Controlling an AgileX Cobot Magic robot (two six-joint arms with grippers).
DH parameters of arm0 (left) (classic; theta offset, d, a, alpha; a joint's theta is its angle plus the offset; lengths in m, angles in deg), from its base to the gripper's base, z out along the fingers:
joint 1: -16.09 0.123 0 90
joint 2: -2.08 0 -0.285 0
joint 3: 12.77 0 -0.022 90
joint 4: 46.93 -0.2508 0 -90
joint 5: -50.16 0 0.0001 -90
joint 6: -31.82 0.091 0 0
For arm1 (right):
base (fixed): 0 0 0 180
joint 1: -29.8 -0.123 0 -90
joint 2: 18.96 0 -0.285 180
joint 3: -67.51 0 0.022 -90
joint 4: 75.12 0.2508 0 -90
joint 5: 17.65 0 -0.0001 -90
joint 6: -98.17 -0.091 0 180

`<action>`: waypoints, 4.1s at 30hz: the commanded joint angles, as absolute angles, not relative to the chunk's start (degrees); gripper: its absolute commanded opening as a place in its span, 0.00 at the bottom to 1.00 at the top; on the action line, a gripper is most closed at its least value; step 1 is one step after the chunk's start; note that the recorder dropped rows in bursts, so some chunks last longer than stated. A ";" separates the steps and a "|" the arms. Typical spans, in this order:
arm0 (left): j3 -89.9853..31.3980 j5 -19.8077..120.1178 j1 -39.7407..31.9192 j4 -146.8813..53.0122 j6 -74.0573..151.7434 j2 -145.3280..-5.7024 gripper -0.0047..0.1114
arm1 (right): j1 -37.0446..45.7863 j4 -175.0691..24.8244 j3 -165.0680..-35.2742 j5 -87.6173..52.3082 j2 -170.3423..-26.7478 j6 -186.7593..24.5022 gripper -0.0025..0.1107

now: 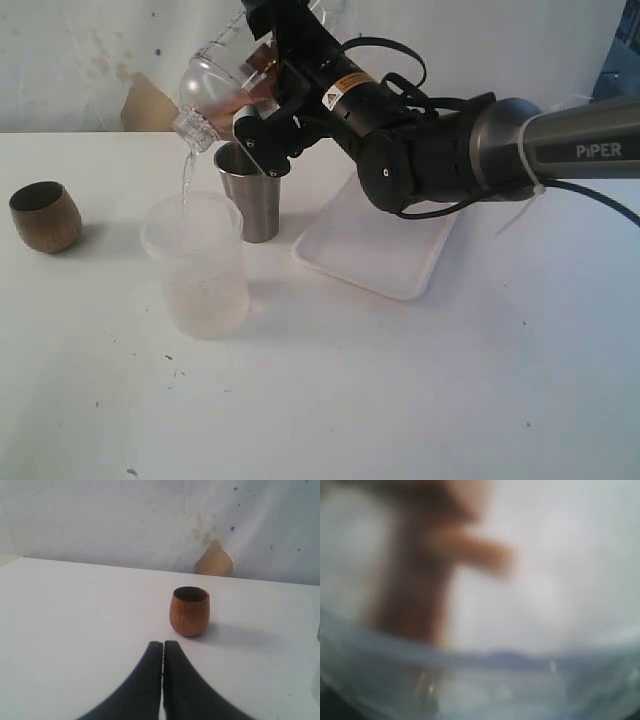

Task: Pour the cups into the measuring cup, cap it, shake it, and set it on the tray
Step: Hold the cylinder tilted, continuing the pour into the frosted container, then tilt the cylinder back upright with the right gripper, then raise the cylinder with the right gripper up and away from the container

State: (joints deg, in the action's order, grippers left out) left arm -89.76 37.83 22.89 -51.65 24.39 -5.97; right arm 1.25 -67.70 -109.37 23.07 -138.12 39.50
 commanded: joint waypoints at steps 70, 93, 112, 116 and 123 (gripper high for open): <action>-89.99 38.48 22.83 -51.74 24.24 -5.70 0.05 | 1.85 -65.46 -109.98 19.41 -137.41 33.52 0.02; -89.99 38.48 22.83 -51.74 24.24 -5.70 0.05 | 1.85 -68.35 -109.98 16.15 -137.41 41.01 0.02; -89.99 38.48 22.83 -51.74 24.24 -5.70 0.05 | 1.85 -85.45 -109.98 20.64 -137.41 41.01 0.02; -89.99 38.48 22.83 -51.74 24.24 -5.70 0.05 | 1.85 -86.52 -109.98 21.50 -137.41 41.01 0.02; -89.99 38.48 22.83 -51.74 24.24 -5.70 0.05 | 1.85 -88.11 -110.23 22.30 -137.41 41.01 0.02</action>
State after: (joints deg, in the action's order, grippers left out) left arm -89.76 37.83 22.89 -51.65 24.39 -5.97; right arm 1.45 -88.07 -109.37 18.82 -138.12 39.56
